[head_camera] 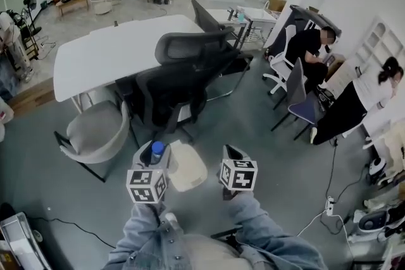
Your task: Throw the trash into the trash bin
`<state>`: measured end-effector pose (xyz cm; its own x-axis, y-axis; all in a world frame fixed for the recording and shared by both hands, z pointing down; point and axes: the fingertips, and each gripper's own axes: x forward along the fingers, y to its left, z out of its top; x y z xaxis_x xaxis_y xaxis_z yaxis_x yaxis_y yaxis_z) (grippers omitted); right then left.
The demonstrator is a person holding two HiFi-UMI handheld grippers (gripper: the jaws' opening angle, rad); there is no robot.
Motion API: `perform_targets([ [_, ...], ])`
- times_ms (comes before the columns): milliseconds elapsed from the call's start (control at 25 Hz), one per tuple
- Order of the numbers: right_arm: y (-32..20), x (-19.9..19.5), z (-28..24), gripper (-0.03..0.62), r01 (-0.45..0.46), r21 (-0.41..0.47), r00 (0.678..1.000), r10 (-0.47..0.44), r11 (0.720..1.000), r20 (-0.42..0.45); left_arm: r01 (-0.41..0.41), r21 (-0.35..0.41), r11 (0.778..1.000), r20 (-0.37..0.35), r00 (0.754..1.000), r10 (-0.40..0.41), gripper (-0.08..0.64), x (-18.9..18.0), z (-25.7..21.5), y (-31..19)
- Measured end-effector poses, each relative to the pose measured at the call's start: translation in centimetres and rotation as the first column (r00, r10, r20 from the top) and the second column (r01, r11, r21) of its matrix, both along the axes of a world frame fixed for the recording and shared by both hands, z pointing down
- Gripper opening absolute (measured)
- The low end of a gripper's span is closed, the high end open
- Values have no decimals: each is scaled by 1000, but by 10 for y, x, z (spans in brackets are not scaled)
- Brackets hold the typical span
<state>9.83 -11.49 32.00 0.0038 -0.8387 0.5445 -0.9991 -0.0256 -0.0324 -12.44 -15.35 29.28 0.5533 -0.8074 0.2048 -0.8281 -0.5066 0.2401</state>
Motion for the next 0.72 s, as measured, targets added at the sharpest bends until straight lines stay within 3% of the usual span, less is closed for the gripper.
perform_targets([
  [160, -14, -2, 10, 3, 6, -18, 1000, -6, 1000, -13, 0, -36, 999, -4, 1000, -1, 209, -2, 16, -19],
  [720, -28, 2, 62, 3, 81, -134, 994, -70, 988, 87, 42, -134, 990, 58, 998, -35, 209, 4, 60, -22],
])
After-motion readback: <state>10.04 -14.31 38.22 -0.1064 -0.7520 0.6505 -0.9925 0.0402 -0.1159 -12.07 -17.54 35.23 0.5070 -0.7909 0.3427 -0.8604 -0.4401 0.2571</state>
